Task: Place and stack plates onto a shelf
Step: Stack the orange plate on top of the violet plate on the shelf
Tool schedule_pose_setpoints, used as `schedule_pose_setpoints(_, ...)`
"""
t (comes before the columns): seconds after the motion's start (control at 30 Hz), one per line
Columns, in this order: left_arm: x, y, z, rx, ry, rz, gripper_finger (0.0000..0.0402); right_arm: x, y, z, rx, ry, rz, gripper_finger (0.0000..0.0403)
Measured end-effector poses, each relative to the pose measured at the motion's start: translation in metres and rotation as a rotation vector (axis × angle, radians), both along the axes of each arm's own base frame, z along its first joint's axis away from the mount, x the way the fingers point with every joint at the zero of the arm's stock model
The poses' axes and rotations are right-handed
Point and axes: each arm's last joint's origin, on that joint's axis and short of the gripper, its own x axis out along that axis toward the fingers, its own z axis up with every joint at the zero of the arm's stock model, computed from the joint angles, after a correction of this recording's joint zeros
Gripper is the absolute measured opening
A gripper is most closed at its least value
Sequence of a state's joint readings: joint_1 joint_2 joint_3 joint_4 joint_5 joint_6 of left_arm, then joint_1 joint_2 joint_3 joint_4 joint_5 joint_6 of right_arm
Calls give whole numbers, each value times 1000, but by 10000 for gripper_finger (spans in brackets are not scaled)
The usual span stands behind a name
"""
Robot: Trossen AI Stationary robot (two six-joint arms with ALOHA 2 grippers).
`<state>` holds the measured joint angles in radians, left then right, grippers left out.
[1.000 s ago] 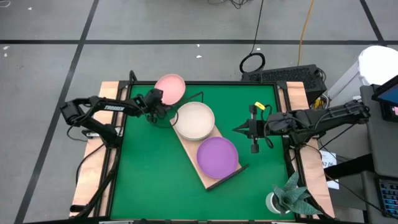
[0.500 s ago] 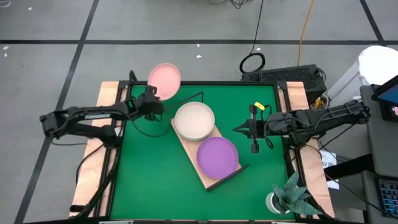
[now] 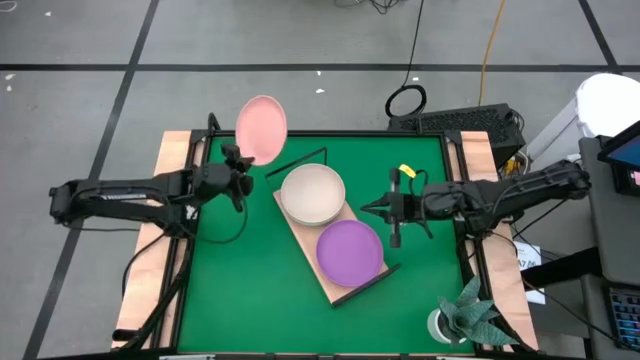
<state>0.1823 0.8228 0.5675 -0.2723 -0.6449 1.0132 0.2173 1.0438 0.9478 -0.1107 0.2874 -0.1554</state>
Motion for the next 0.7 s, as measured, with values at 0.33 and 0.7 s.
schedule_pose_setpoints(0.33, 18, -49, 35, -77, -16, -224, 15, 47, 12, 3, -39, -28, 16, 0)
schedule_pose_setpoints(0.7, 64, -101, 42, -120, 192, -359, 14, 81, 49, 16, -120, 115, 57, 7)
